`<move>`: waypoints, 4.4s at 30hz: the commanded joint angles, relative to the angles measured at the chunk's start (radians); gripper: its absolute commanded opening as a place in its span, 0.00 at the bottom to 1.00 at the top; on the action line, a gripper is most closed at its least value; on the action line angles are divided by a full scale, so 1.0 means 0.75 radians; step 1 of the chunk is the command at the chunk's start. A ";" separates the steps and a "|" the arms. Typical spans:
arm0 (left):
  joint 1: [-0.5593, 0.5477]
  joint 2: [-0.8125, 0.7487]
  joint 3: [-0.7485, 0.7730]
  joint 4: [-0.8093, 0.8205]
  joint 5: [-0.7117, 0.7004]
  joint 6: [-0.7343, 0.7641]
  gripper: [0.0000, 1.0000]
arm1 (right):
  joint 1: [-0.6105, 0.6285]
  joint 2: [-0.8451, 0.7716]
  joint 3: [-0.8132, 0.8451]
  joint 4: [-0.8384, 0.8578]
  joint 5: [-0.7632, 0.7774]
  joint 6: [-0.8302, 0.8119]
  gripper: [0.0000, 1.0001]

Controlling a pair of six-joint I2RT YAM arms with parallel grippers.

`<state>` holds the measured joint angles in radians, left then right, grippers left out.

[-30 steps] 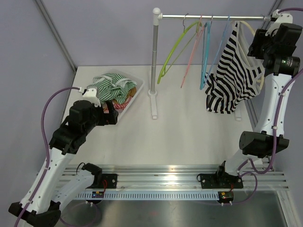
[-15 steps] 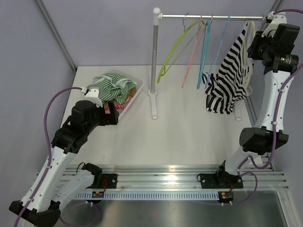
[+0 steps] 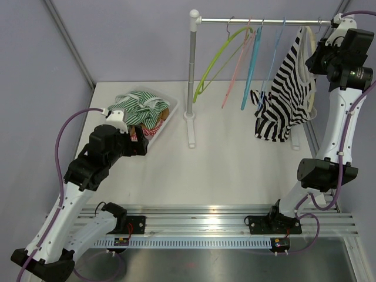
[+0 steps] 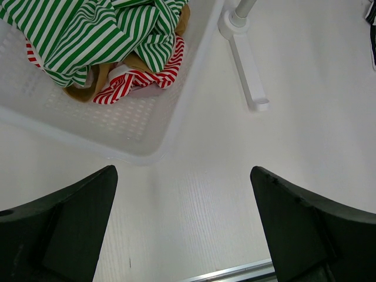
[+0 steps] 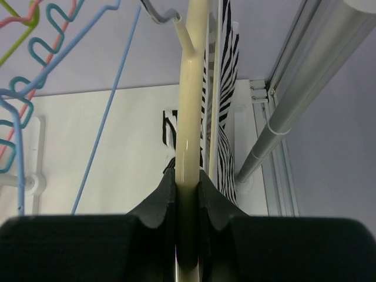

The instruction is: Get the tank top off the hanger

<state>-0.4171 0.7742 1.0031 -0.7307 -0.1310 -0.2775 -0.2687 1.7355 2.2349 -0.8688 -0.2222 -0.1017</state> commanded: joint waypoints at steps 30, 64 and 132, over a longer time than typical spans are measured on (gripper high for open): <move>-0.008 0.046 0.137 0.031 0.064 -0.037 0.99 | -0.002 -0.467 -0.112 -0.159 -0.195 0.297 0.00; -1.090 0.839 1.000 0.696 -0.351 0.423 0.93 | 0.450 -1.386 -0.521 -0.527 -0.376 0.397 0.00; -0.665 0.526 0.614 0.567 -0.030 0.170 0.21 | 0.594 -1.113 -0.912 -0.069 -0.773 0.467 0.00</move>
<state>-0.9127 1.1492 1.4220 -0.3439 -0.1287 -0.1684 0.1757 0.9195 1.5494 -1.0134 -0.7937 0.2337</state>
